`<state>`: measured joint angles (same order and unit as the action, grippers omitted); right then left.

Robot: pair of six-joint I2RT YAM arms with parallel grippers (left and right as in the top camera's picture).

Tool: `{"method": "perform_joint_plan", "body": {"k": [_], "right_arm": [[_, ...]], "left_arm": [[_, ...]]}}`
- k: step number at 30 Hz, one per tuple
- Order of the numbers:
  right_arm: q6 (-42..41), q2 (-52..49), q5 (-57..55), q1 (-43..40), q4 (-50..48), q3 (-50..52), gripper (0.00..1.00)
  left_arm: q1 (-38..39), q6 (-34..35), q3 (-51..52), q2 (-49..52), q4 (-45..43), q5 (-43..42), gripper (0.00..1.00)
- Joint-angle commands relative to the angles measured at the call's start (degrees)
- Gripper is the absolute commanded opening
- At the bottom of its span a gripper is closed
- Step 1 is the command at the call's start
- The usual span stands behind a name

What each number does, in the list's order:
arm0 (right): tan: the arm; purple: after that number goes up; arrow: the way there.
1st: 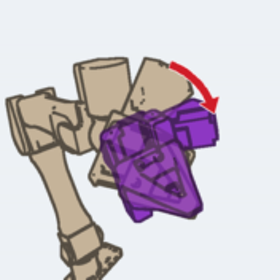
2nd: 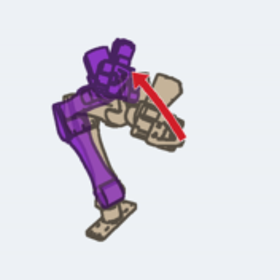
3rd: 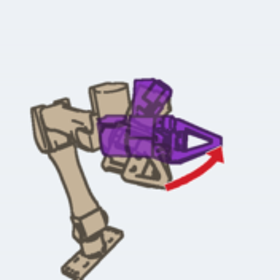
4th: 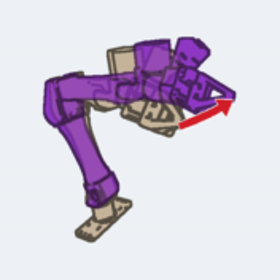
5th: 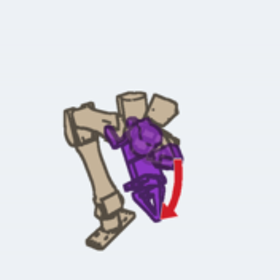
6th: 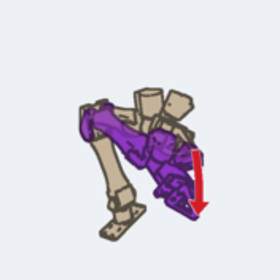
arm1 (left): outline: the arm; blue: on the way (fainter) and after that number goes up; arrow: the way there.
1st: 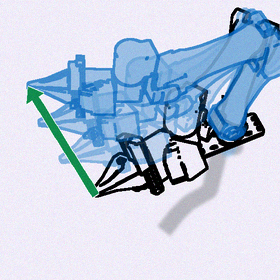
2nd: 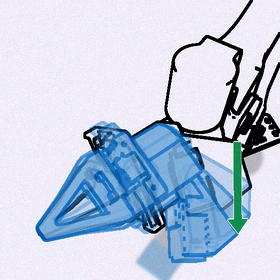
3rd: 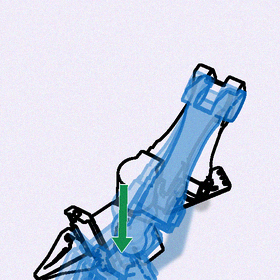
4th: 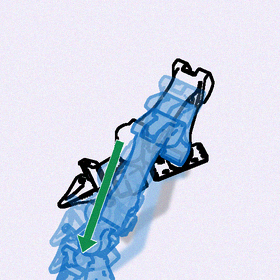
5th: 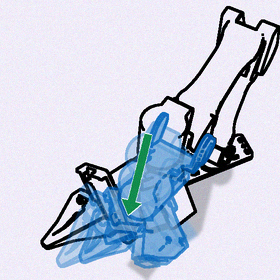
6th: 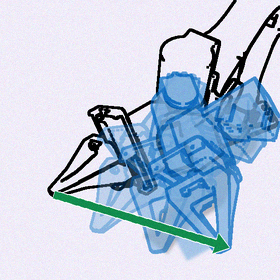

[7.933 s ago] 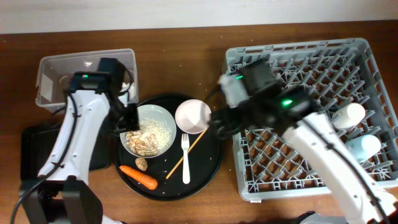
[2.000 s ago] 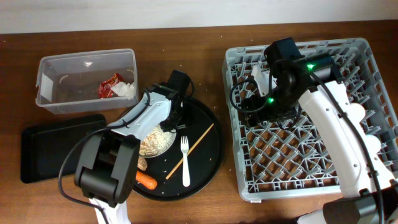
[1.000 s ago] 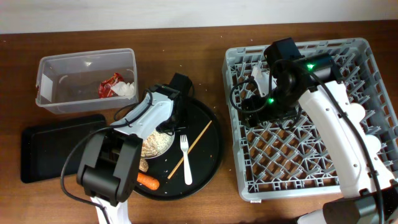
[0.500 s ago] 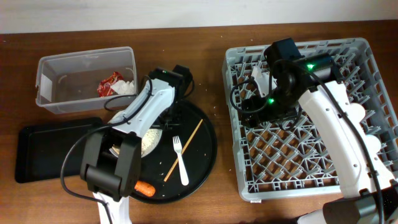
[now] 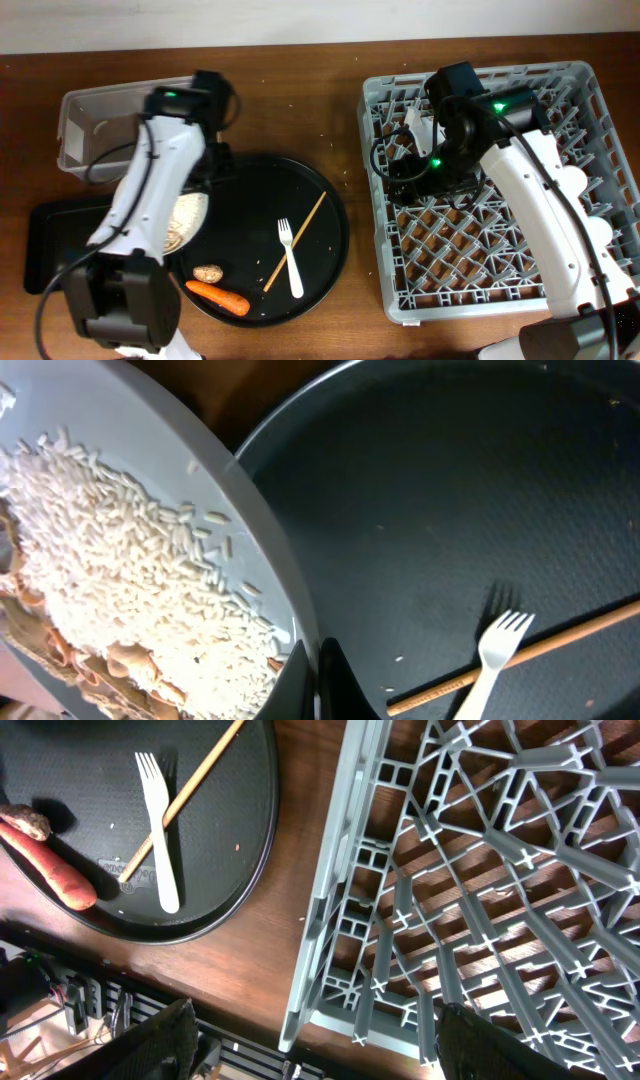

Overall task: Sort waste into correct bins and load items into the dishwasher rack
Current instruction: 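Tip the grey bowl over the small black tray to dump its contents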

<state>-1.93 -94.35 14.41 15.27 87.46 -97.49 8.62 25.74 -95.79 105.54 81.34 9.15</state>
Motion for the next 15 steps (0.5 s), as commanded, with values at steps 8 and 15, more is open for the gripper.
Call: {"method": "perform_joint_plan", "body": {"k": [8, 15], "right_arm": [[-0.3, 0.3, -0.3, 0.1, 0.6, 0.0, 0.8], [-0.3, 0.3, -0.3, 0.1, 0.7, 0.0, 0.79]], "left_arm": [[-18.8, -17.0, -0.9, -1.6, -4.1, -21.1, 0.01], [-28.3, -26.1, -0.9, -1.6, -3.0, -34.7, 0.0]]}}
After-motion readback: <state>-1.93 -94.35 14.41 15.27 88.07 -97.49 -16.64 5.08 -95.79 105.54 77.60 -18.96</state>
